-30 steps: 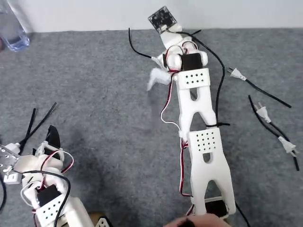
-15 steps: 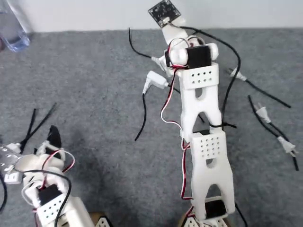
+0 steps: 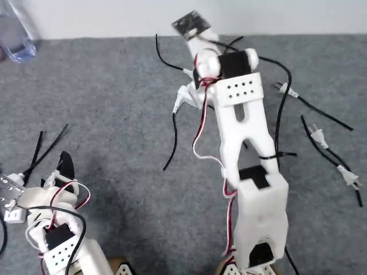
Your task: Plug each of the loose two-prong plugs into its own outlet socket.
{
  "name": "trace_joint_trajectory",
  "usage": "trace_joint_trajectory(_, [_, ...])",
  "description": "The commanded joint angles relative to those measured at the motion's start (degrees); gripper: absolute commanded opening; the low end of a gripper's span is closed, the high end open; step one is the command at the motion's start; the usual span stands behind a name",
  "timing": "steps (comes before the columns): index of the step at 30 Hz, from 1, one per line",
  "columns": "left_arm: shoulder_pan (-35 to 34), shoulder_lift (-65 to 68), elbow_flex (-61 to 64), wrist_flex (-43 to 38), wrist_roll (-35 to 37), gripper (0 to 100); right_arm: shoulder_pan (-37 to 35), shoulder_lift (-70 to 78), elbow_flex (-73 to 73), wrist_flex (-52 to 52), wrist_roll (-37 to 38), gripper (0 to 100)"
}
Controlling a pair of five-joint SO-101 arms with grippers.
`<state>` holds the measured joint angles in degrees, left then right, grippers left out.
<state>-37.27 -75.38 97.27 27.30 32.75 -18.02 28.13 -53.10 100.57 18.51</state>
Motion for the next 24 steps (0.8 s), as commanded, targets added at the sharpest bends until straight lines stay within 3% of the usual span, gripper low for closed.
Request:
trace_joint_trajectory(1, [0.3,-0.4,-0.5,0.0,0.5,32,-2.2,-12.6,12.7,2.6,-0.4,39.0])
trace_joint_trajectory(15, [0.4,-0.4,-0.5,2.5,0.3,32,-2.9,-35.6,51.9,2.1,-0.3,39.0])
trace_joint_trajectory(24, [0.0,-0.5,-0.5,0.5,0.4,32,-3.1,-42.2,80.5,-14.3,-0.3,39.0])
